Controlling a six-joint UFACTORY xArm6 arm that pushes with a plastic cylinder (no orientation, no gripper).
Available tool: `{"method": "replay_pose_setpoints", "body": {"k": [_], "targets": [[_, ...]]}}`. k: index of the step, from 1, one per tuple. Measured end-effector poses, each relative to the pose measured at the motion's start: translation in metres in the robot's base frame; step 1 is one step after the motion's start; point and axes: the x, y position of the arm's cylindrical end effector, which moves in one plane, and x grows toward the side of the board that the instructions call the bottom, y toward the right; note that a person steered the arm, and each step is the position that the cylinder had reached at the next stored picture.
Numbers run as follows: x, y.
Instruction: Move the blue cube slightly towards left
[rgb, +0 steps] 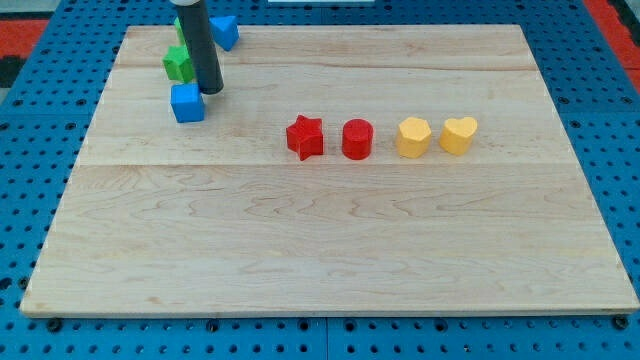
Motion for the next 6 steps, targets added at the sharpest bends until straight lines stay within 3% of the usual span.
{"method": "replay_pose_setpoints", "body": {"k": [1, 3, 5, 6], "targets": [[0.003, 0.043], [0.048, 0.004], [0.005, 0.042], [0.025, 0.016]]}}
